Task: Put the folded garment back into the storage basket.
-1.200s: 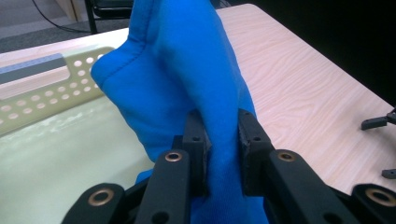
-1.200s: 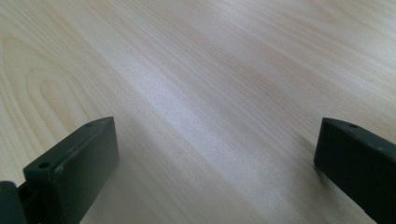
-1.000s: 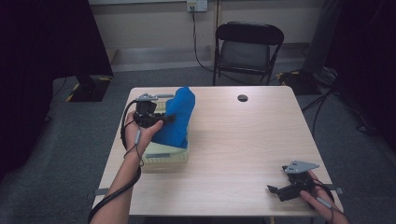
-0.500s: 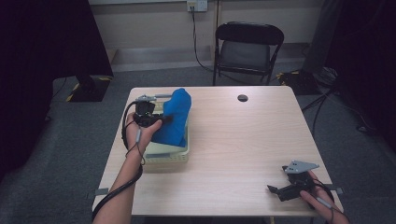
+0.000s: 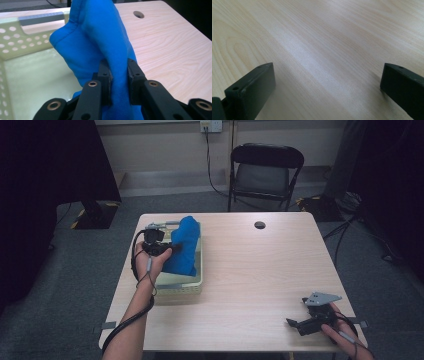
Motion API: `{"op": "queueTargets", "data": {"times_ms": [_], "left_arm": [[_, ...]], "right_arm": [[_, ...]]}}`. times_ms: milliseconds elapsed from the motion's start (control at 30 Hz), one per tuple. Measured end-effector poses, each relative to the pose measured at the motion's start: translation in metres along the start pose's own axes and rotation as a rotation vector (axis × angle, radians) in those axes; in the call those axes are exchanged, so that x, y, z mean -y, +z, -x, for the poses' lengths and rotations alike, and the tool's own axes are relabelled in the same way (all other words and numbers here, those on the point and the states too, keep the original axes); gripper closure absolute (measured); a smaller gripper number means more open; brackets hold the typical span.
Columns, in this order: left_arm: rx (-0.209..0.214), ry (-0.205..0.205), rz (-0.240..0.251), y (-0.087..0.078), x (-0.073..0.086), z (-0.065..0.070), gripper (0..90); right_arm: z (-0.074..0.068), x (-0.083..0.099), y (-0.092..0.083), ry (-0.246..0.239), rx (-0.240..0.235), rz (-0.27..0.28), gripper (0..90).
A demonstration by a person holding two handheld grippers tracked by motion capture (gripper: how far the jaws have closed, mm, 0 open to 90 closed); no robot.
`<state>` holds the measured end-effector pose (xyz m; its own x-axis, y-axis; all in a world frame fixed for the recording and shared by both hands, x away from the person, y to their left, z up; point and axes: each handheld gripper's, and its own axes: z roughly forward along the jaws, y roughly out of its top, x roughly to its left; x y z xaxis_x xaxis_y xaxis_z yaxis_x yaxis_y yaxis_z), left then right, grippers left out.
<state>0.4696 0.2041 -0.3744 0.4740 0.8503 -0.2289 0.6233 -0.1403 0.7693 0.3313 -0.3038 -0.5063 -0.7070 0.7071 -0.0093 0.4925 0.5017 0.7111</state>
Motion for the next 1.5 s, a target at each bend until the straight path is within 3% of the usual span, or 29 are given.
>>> {"op": "queueTargets", "data": {"times_ms": [300,633,1500], "left_arm": [[-0.028,-0.024,-0.023,0.008,0.007,-0.009,76.4],[-0.029,-0.040,-0.044,0.018,0.013,-0.014,76.4],[-0.085,-0.038,-0.120,0.038,0.015,-0.023,76.3]], "right_arm": [[0.000,0.000,0.000,-0.001,0.000,0.000,0.0],[0.000,0.000,0.000,-0.001,0.000,0.000,0.0],[0.000,0.000,0.000,0.000,0.000,0.000,0.0]]}}
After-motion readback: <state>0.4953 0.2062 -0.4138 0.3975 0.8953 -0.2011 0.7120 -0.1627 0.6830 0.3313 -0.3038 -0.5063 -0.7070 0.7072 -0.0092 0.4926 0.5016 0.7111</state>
